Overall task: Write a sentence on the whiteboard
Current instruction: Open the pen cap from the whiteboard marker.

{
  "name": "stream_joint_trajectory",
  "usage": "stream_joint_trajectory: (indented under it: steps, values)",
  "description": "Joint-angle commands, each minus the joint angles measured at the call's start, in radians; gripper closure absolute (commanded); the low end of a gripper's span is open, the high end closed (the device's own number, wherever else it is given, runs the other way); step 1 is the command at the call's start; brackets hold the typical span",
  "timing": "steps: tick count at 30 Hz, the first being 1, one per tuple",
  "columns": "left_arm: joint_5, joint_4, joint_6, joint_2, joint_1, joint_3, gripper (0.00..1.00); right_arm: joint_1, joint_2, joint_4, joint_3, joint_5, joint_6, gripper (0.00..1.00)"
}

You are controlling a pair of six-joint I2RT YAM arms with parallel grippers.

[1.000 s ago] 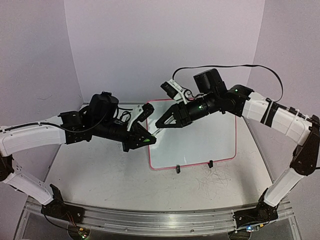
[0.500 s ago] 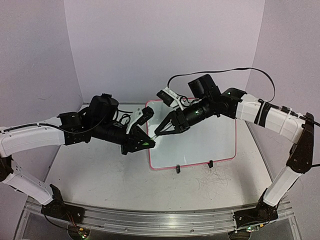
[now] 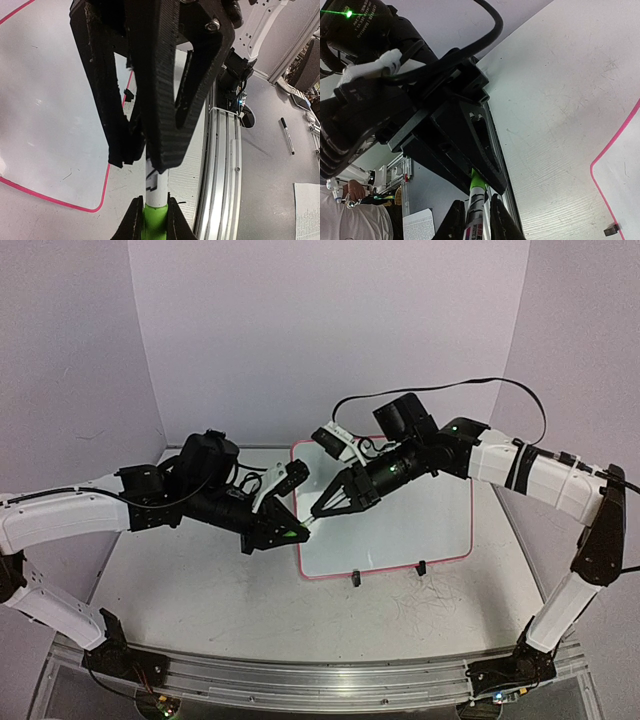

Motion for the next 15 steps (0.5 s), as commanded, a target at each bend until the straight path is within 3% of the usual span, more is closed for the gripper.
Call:
stream_joint_trajectory:
  steps: [1,15]
  values:
    - [0.027,-0.003,0.011,-0.028,-0.006,-0.007,1.0,0.001,0.013,-0.018,-0.012,-0.029,-0.036,0.78]
    - [0.036,-0.018,0.012,-0.019,-0.012,-0.004,1.0,0.0,0.022,-0.04,-0.028,-0.051,-0.066,0.8]
